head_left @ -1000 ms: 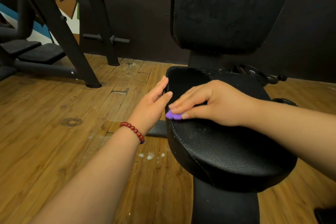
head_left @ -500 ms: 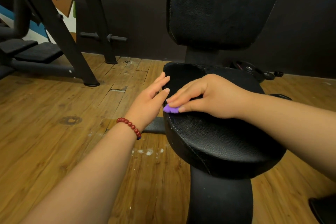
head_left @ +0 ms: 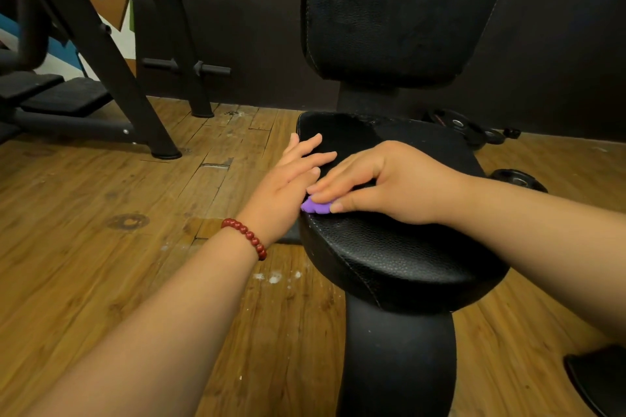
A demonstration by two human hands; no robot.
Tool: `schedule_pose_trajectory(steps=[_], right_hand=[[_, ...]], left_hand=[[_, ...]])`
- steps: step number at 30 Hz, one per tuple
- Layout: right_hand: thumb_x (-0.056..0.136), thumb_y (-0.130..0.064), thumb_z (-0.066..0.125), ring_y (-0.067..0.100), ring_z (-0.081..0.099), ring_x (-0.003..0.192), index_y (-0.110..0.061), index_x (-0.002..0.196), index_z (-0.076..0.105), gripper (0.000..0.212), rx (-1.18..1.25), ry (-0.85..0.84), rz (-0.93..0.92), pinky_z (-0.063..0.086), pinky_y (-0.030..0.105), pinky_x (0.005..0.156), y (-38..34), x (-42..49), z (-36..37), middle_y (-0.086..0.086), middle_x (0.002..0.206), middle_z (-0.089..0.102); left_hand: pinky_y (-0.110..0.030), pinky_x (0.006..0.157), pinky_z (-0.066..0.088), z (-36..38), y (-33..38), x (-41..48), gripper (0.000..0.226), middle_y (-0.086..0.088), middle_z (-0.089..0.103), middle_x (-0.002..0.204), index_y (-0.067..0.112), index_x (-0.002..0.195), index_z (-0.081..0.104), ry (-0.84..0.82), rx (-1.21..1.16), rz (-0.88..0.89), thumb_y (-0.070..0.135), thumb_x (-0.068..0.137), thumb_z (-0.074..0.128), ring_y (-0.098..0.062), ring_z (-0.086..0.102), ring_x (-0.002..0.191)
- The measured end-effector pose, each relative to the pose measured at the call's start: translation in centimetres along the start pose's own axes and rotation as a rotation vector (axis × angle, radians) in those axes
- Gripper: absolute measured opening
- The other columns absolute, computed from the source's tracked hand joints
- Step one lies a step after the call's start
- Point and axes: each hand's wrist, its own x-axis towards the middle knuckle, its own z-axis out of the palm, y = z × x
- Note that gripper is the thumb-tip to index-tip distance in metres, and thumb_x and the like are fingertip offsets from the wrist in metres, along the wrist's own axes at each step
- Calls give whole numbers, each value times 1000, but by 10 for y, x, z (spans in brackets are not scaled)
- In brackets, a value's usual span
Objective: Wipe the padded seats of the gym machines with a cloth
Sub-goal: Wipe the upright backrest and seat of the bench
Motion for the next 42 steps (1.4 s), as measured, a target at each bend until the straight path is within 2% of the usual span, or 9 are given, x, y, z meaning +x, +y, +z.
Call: schedule_pose_trajectory(steps=[8,13,17,22,26,28,32,35,42], right_hand=[[79,-23,72,-2,61,109,-25,104,75,25,17,-160,-1,44,16,98,-6,-33,-11,-20,107,71],[80,-20,75,-9,60,106,-25,103,75,23,17,17,-21,43,16,99,-10,-18,8,-18,104,72],[81,-18,74,-6,60,108,-26,104,75,24,-3,-59,-7,42,14,98,-8,-33,-1,-20,106,71],[79,-23,72,3,63,110,-23,103,76,24,23,-99,-8,46,25,99,-1,-59,-14,-16,107,72],[79,-17,75,-4,62,107,-21,102,76,23,47,-15,14,43,16,98,-3,-44,-5,-17,106,72],[80,-18,75,-7,60,107,-23,103,76,24,26,15,7,41,12,97,-5,-39,0,-18,106,71],[79,-19,75,-1,62,108,-24,102,76,24,12,-16,-1,45,18,97,0,-59,-7,-18,106,71],[78,-20,74,4,64,107,-21,100,77,23,39,-2,5,48,23,96,5,-77,-14,-15,105,72],[80,-19,75,-8,61,105,-28,100,75,22,18,80,29,42,10,94,-2,-57,0,-21,104,71]], left_hand=[[1,101,3,-1,7,-7,34,22,34,142,30,129,53,-25,145,26,12,102,42,-3,5,146],[-21,118,12,-1,2,-7,33,25,44,135,26,127,57,-17,170,112,20,98,44,3,14,143],[-20,118,15,-3,5,-8,37,20,47,135,30,128,53,-22,232,132,27,93,40,0,25,141],[-10,112,14,-4,9,-8,40,20,48,136,32,130,51,-56,331,149,31,92,38,-1,33,138],[-26,118,19,-1,15,-6,52,14,51,136,22,131,57,-128,377,230,41,90,31,-3,38,136],[-25,118,19,0,17,-6,53,16,50,136,22,132,56,-143,382,232,41,89,31,-1,37,135],[-22,118,18,-3,24,-6,46,16,49,137,25,132,54,-159,391,194,34,90,39,-1,36,136],[-28,119,20,0,28,-7,43,14,50,139,29,132,52,-189,349,189,30,91,39,-1,35,137],[-44,116,27,5,28,-7,55,12,52,139,25,133,55,-187,396,225,44,87,31,-4,39,136]])
